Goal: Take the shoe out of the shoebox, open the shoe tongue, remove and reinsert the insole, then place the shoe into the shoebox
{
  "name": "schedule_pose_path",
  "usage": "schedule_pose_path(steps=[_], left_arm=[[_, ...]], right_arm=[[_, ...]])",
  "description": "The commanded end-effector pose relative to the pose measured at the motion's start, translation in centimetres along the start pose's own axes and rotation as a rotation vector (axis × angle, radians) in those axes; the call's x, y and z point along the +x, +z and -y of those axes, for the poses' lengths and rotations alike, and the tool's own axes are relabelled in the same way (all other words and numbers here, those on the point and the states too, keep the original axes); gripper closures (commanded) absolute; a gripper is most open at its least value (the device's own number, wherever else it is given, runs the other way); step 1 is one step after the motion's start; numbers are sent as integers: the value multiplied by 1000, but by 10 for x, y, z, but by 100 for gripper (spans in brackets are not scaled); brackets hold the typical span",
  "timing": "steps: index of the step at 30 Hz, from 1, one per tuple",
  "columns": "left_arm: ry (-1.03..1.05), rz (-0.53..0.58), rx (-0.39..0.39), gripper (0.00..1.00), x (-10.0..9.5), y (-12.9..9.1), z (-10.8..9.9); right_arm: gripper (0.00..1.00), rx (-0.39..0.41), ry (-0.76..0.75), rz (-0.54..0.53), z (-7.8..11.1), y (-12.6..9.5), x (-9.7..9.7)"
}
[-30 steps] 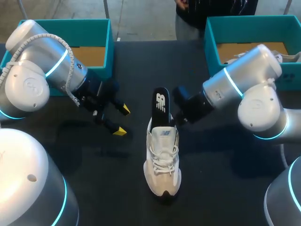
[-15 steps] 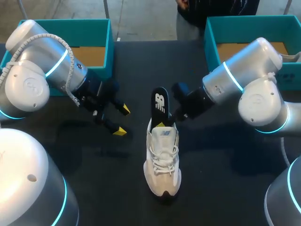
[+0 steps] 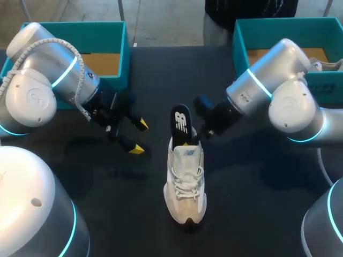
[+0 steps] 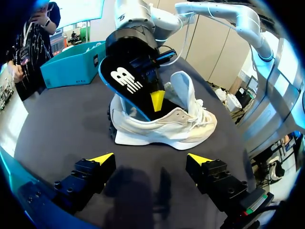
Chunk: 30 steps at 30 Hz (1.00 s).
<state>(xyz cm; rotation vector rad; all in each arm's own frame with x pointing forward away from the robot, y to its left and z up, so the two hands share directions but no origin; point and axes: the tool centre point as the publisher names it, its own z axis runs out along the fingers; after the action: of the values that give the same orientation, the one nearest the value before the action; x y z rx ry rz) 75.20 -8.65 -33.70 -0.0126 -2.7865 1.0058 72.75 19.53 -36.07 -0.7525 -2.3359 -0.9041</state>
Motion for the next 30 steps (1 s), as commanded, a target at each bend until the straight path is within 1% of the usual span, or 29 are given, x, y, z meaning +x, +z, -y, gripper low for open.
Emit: schedule_pose_path(steps=[1, 9, 11, 14, 15, 16, 19, 20, 24, 30], left_arm=[[0, 1, -2, 0, 0, 0, 0], [0, 1, -2, 0, 0, 0, 0], [0, 1, -2, 0, 0, 0, 0], [0, 1, -2, 0, 0, 0, 0], [0, 1, -2, 0, 0, 0, 0], [0, 1, -2, 0, 0, 0, 0], [0, 1, -2, 0, 0, 0, 0], [0, 1, -2, 0, 0, 0, 0], [0, 1, -2, 0, 0, 0, 0], [0, 1, -2, 0, 0, 0, 0]], right_arm=[[100, -4, 10, -10, 8, 7, 1], [100, 23, 38, -27, 18, 17, 4], [100, 17, 36, -21, 18, 16, 4], [100, 7, 19, -1, 12, 11, 8], [91, 8, 13, 4, 10, 10, 9], [85, 10, 7, 12, 8, 8, 11], [71, 9, -7, 29, 3, 4, 15], [69, 11, -10, 38, 0, 2, 15], [66, 9, -19, 53, -5, -2, 15], [71, 24, -31, 58, -14, -1, 9]])
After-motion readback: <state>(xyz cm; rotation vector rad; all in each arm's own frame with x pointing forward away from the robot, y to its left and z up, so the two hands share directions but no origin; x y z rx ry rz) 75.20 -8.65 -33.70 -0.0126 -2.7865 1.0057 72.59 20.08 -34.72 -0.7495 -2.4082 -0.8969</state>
